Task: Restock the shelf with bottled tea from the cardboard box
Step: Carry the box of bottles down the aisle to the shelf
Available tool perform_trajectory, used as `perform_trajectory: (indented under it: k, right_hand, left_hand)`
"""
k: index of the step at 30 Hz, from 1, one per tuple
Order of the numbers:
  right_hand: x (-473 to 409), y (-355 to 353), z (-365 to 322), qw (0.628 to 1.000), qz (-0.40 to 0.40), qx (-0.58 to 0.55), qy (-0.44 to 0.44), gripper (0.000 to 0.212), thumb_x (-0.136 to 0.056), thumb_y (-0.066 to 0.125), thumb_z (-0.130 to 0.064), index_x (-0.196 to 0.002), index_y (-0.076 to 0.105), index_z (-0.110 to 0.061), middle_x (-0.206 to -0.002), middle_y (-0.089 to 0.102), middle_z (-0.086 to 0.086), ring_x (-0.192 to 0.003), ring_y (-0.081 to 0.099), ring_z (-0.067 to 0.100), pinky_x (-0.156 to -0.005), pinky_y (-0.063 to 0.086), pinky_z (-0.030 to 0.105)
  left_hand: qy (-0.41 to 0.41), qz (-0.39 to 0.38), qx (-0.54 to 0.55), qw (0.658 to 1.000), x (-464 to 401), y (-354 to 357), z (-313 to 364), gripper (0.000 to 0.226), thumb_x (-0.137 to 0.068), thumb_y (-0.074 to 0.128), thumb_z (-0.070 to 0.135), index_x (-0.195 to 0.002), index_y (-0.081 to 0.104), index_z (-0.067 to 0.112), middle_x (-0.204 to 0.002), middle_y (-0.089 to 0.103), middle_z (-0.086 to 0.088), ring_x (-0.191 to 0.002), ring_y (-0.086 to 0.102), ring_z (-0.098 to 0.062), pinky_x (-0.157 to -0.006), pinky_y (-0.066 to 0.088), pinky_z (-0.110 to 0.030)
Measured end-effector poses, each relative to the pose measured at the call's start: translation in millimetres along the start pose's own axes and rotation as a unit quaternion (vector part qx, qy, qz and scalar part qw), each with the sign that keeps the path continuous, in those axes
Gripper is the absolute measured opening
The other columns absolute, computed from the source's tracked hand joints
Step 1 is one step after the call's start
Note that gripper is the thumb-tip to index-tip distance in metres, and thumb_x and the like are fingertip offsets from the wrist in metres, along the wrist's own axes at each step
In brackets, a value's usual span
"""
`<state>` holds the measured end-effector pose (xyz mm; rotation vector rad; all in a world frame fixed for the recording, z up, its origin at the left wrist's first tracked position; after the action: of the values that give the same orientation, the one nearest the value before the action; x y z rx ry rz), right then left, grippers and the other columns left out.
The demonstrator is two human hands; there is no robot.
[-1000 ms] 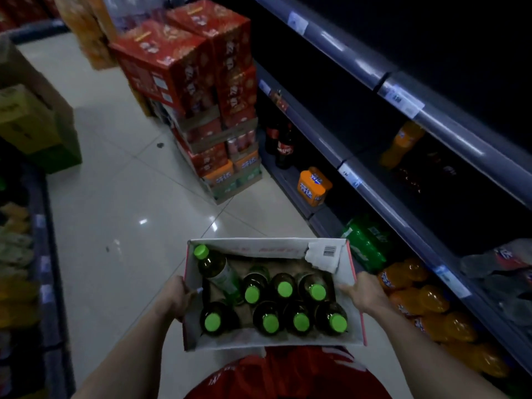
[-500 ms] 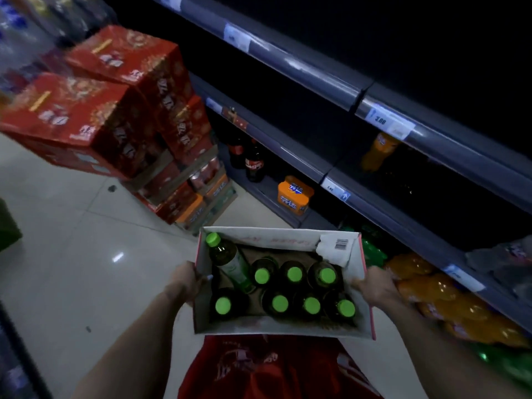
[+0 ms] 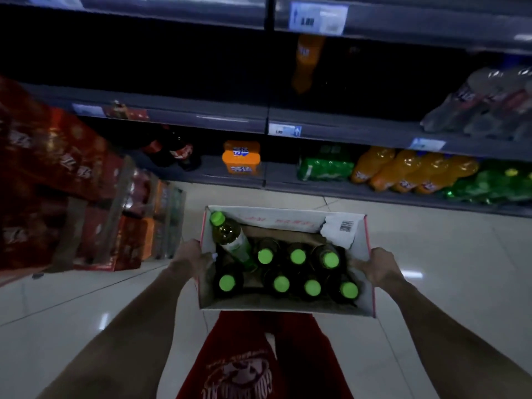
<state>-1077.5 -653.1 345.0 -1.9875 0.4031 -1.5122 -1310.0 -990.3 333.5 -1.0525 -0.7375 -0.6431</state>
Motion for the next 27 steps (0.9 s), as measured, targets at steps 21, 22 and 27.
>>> perform_trajectory:
  k: [21, 22, 27]
  right_hand:
    - [-340.6, 291.1, 61.3, 1.0, 0.021, -0.002, -0.001, 0.037, -0.084, 0.067, -0.028, -0.093, 0.068, 0.008, -0.096, 0.069, 0.027, -0.078, 0.063, 0.034, -0.055, 0.037, 0.028]
    - [-347.4, 297.7, 60.5, 1.0, 0.021, -0.002, -0.004, 0.036, -0.085, 0.066, -0.027, -0.094, 0.068, 0.008, -0.096, 0.069, 0.026, -0.072, 0.06, 0.03, -0.051, 0.037, 0.027]
    - [-369.2, 321.4, 60.8, 0.999, 0.03, -0.032, -0.02, 0.035, -0.086, 0.065, -0.027, -0.096, 0.068, 0.006, -0.095, 0.07, 0.025, -0.072, 0.061, 0.031, -0.056, 0.046, 0.028]
  left_hand:
    - [0.051, 0.006, -0.116, 0.992, -384.2, 208.2, -111.5, 0.046, -0.08, 0.069, 0.033, -0.105, 0.067, -0.004, -0.106, 0.069, -0.025, -0.098, 0.066, -0.034, -0.082, 0.051, -0.035]
    - [0.051, 0.009, -0.114, 0.992, -392.0, 212.2, -114.0, 0.045, -0.08, 0.07, 0.032, -0.106, 0.067, -0.004, -0.107, 0.069, -0.025, -0.099, 0.065, -0.034, -0.083, 0.05, -0.035]
    - [0.056, 0.022, -0.11, 0.992, -413.1, 224.9, -121.9, 0.041, -0.081, 0.068, 0.028, -0.107, 0.068, -0.004, -0.108, 0.069, -0.026, -0.101, 0.066, -0.034, -0.082, 0.047, -0.031]
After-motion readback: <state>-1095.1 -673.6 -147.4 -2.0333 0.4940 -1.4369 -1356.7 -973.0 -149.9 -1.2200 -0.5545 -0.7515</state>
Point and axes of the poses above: each hand's wrist, its own x-axis away from the middle knuckle, its own y-axis out of the palm, z = x × y, the point moved 4 cm from there along -x, towards the middle knuckle
